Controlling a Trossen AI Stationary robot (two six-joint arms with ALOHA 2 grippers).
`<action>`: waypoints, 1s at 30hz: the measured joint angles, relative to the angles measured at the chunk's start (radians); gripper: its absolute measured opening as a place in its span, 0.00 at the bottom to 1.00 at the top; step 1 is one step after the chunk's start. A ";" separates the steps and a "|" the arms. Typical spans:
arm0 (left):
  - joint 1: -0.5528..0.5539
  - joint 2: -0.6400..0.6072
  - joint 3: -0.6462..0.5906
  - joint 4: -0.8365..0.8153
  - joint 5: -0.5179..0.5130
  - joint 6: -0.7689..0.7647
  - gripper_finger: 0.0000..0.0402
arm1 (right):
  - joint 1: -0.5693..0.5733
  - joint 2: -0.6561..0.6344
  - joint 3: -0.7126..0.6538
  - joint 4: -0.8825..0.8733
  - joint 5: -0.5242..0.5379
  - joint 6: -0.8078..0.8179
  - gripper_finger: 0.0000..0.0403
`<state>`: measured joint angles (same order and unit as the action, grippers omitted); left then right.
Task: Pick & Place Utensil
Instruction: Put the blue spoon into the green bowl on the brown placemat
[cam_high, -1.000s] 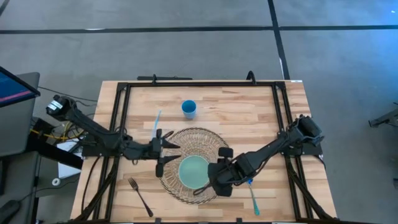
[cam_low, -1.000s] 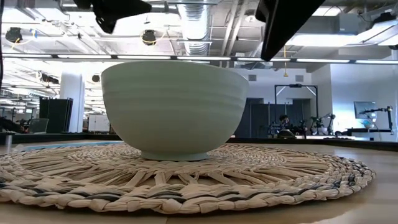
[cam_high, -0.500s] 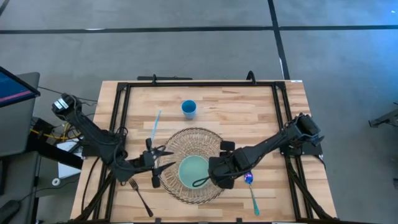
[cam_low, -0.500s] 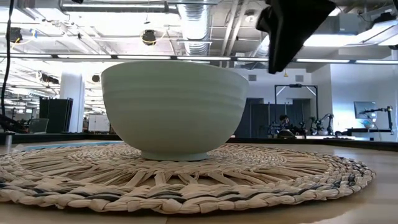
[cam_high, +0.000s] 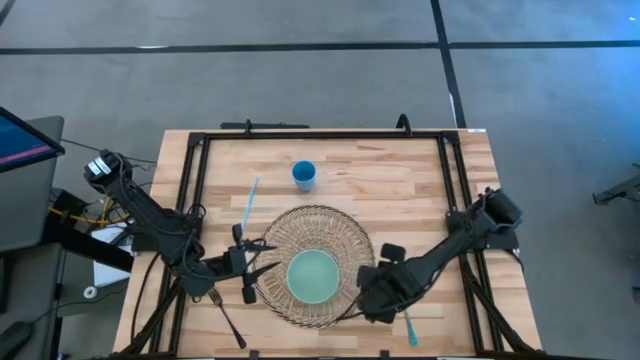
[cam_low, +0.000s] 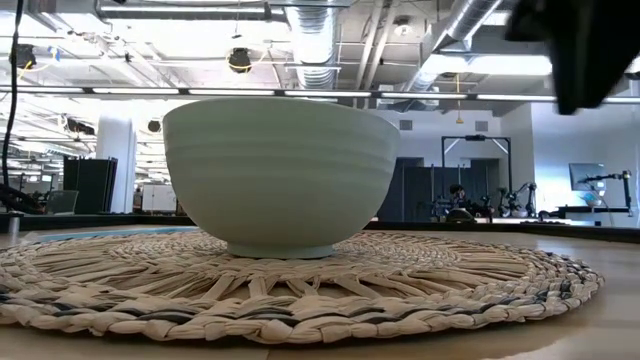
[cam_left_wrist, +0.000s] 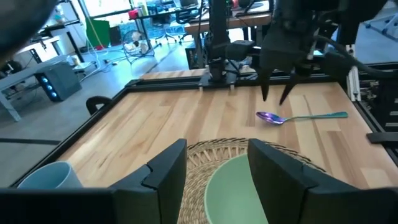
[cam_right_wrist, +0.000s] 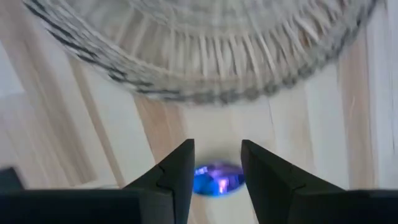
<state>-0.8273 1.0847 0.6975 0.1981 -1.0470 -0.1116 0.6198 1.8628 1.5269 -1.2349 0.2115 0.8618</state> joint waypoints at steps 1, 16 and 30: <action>-0.005 0.000 0.000 0.000 0.000 0.000 0.43 | 0.006 -0.009 -0.015 0.000 0.000 0.035 0.30; -0.024 -0.001 -0.001 0.000 0.000 0.002 0.43 | 0.144 -0.235 -0.284 0.192 -0.002 0.529 0.29; -0.024 -0.001 -0.001 -0.004 0.000 0.002 0.43 | 0.310 -0.240 -0.382 0.247 -0.001 0.984 0.29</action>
<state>-0.8513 1.0840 0.6964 0.1940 -1.0465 -0.1093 0.9293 1.6230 1.1446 -0.9874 0.2103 1.8463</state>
